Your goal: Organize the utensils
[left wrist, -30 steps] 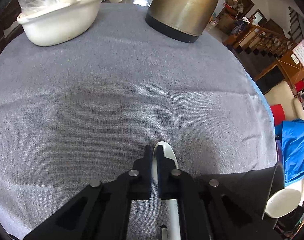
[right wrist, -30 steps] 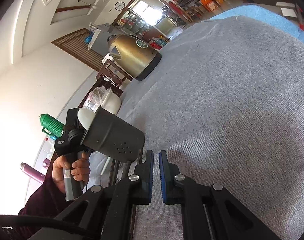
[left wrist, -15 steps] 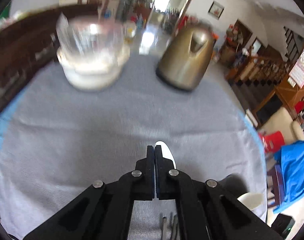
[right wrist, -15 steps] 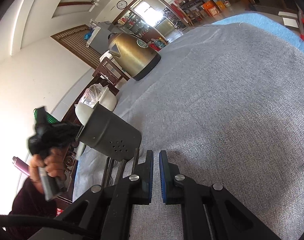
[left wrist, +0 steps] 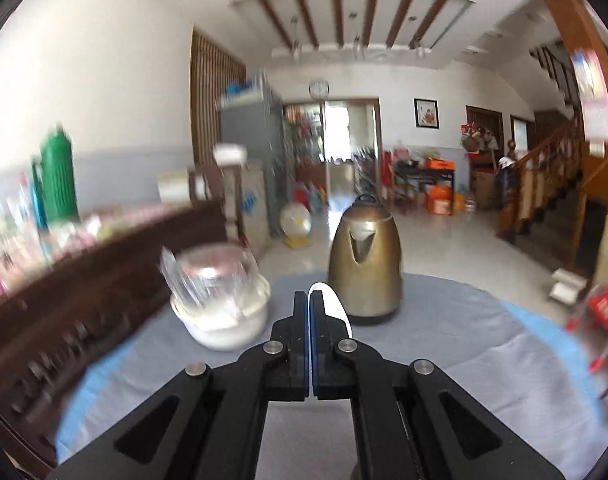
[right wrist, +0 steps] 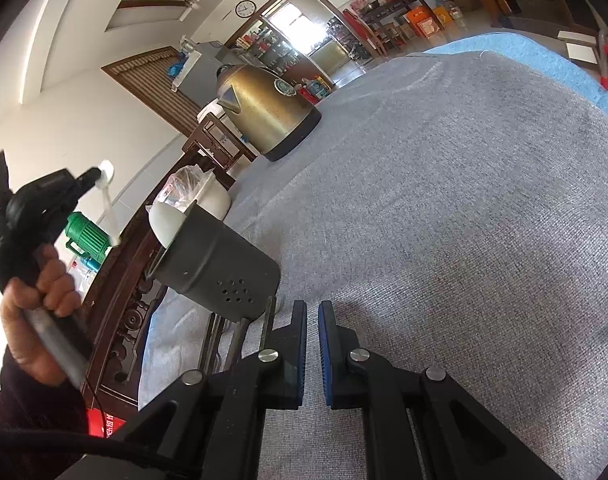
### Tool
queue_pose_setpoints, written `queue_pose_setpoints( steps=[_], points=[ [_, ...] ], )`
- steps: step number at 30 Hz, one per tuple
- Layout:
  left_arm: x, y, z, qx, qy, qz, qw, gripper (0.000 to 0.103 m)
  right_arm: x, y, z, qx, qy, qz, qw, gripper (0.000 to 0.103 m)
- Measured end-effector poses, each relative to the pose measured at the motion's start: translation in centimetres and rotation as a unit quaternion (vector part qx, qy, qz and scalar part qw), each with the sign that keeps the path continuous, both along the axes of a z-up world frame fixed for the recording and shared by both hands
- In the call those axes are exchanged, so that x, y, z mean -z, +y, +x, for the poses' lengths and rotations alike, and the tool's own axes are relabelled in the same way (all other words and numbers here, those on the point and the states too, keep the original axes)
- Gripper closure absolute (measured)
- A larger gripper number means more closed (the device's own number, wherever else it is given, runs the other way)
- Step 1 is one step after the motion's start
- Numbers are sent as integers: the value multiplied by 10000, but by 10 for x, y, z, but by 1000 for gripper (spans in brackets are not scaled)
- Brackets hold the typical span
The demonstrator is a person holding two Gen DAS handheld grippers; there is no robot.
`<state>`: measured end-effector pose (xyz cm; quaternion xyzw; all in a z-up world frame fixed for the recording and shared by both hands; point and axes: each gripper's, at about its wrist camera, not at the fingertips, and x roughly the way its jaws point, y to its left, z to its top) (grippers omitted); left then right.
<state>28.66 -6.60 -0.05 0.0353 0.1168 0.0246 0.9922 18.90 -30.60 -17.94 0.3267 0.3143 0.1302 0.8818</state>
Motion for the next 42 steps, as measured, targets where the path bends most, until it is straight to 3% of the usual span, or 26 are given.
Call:
queue_pose_setpoints(
  steps=[2, 6, 14, 25, 26, 28, 30, 31, 34, 36, 39, 42],
  points=[
    [15, -11, 0, -87, -83, 249, 9996, 102, 0, 0, -1, -9, -8, 4, 10000, 94],
    [34, -16, 3, -190, -38, 356, 9992, 102, 0, -1, 0, -19, -6, 43, 10000, 94],
    [43, -20, -19, 87, -41, 504, 9987, 102, 1, -2, 0, -46, 15, 94, 9999, 94],
    [40, 3, -73, 644, 105, 188, 9977, 100, 0, -2, 0, -53, 59, 67, 9999, 94],
    [39, 9, -79, 636, 119, 123, 9978, 99, 1, -3, 0, -52, 65, 75, 9999, 94],
    [41, 23, -86, 651, 278, -68, 9975, 80, 2, -4, 0, -43, 97, 117, 9999, 94],
    [48, 38, -91, 576, 535, -257, 9966, 69, 3, -5, 2, -45, 140, 171, 9997, 94],
    [52, 44, -93, 571, 672, -349, 9955, 68, 4, -6, 2, -45, 153, 191, 9997, 94],
    [69, 63, -93, 597, 1253, -685, 9879, 67, 5, -7, 1, -27, 165, 231, 9996, 94],
    [86, 78, -87, 751, 1785, -1013, 9758, 64, 4, -7, 1, -28, 158, 207, 9997, 94],
    [109, 97, -75, 1024, 2582, -1540, 9482, 64, 3, -4, 0, -55, 161, 150, 9997, 94],
    [123, 104, -67, 1195, 3099, -1700, 9278, 64, 3, -2, -2, -88, 206, 139, 9997, 94]
  ],
)
